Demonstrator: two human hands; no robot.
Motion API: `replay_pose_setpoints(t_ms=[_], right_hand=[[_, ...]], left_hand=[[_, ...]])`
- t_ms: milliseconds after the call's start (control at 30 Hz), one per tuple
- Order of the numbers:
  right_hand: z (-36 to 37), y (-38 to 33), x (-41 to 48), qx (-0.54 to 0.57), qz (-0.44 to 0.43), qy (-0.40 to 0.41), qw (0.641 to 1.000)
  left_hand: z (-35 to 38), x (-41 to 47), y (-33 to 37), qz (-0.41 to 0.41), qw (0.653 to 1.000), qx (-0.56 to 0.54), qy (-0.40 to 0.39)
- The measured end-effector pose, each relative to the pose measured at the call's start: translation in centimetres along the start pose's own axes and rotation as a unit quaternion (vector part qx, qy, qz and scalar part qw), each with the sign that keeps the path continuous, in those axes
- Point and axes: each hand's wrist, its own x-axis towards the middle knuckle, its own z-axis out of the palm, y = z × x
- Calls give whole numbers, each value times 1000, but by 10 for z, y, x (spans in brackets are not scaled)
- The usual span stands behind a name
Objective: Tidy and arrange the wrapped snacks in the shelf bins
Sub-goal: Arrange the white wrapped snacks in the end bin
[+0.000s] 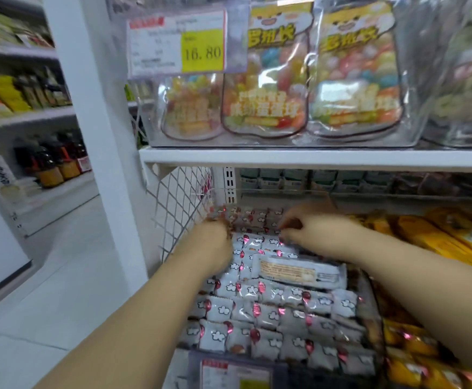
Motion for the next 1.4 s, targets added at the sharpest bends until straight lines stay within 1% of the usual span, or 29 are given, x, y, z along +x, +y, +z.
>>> replay_pose_setpoints(t_ms=[67, 133, 233, 300, 400, 500, 567, 667, 800, 900, 1000, 1067, 1167, 1233, 1300, 1333, 1400], right_hand=[[3, -5, -16, -2, -11, -8, 1000], [3, -8, -28, 5, -31, 1, 1000], [0, -13, -45, 45, -68, -4, 997], [0, -15, -54, 21, -90, -24, 995], [4, -16, -60, -25, -93, -21, 995], [5, -14, -59, 14, -89, -10, 996], [3, -13, -55, 57, -77, 10, 995], [2, -13, -48, 121, -46, 68, 989], [4, -20, -38, 161, -29, 119, 979], [4, -29, -34, 207, -38, 155, 965], [6, -38, -35, 265, -73, 191, 942], [9, -41, -37, 274, -70, 200, 938], [11, -40, -38, 265, -38, 219, 938], [12, -40, -39, 305, -19, 203, 930], [14, -39, -40, 365, -11, 163, 916], [16, -38, -41, 377, -13, 143, 915], [19, -36, -41, 359, -26, 122, 925]], left_hand=[[4, -7, -1, 12, 1000, 8, -5], [5, -10, -2, 22, 1000, 19, -11], [5, -14, -5, 23, 999, 22, -38], [3, -20, -5, 25, 998, 16, -57], [2, -32, -3, 37, 997, 10, -70], [0, -40, -3, 52, 996, 11, -77], [-1, -43, -4, 57, 995, 15, -82], [-3, -45, -4, 53, 994, 17, -92], [-8, -44, -3, 49, 993, 6, -110], [-11, -44, -3, 48, 992, -6, -118], [-10, -46, -4, 51, 992, 5, -115], [-8, -47, -5, 51, 992, 9, -114], [-7, -50, -7, 55, 991, 12, -118], [-6, -53, -8, 60, 991, 15, -118], [-5, -56, -10, 63, 991, 20, -117], [-4, -58, -11, 65, 991, 22, -116], [-4, -61, -11, 66, 991, 26, -115]])
